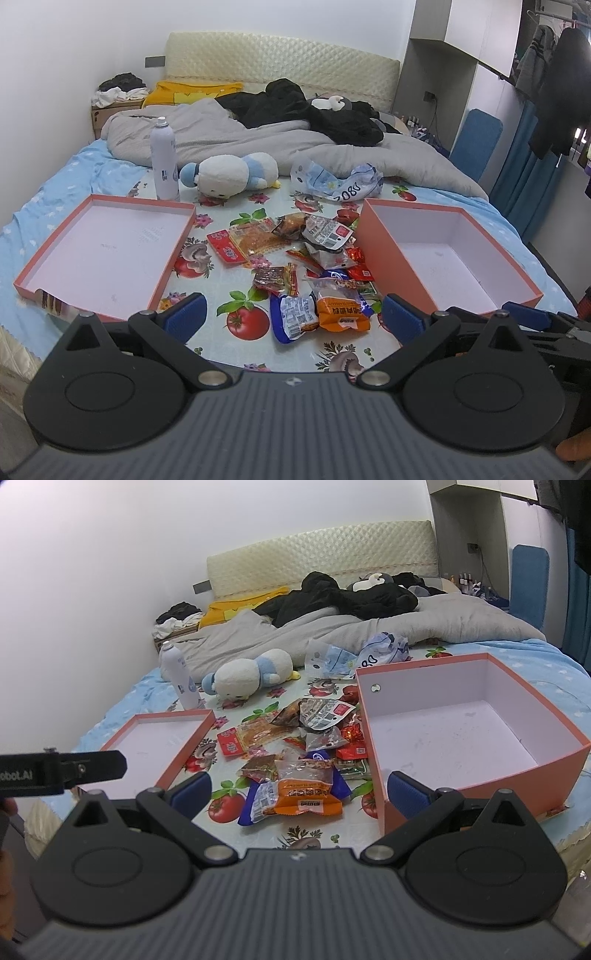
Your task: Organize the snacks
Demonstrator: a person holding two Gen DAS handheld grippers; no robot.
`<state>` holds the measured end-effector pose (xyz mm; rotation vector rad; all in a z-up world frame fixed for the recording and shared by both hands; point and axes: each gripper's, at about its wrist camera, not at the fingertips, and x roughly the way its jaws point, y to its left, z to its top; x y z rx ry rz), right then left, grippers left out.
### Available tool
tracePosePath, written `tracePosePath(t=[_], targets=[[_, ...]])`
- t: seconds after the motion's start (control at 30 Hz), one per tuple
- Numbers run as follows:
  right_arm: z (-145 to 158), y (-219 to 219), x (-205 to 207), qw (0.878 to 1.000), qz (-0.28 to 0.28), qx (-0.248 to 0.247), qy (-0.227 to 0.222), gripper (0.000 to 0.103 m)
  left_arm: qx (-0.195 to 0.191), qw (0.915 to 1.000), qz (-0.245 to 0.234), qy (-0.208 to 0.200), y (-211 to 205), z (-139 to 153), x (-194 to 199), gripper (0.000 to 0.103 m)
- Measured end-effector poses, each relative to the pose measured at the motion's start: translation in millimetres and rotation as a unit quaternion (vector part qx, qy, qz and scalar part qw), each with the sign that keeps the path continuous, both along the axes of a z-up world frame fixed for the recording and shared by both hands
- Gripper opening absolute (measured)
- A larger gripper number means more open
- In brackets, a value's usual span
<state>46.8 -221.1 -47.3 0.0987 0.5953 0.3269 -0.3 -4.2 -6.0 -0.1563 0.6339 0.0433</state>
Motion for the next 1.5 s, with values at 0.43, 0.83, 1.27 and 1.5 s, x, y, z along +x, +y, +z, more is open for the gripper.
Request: tracePosePath(t=[0.43,0.83,1.27,1.5], targets=[[-15,-4,8,1.000,-0.004,-0.002,0.017,0.103,-0.004,0.9999,-0.011,0.008,-9,-8,9,0.102],[-29,5,21,0.999,0.017,-0.033,-0.013,0.101,0.004,0.9995,-0.013,0.027,-5,-32,32,0.102],[-55,36,40,0.989,0.069,-0.121,-0.057,0.072,-0.019,0.9974,-0.041,0.057,15,-86,109,0.102],[-70,68,43,0.969,0.111,-0.194,-0.101,0.071,-0.045,0.9948,-0.050,0.076,36,-112,138,0.102]])
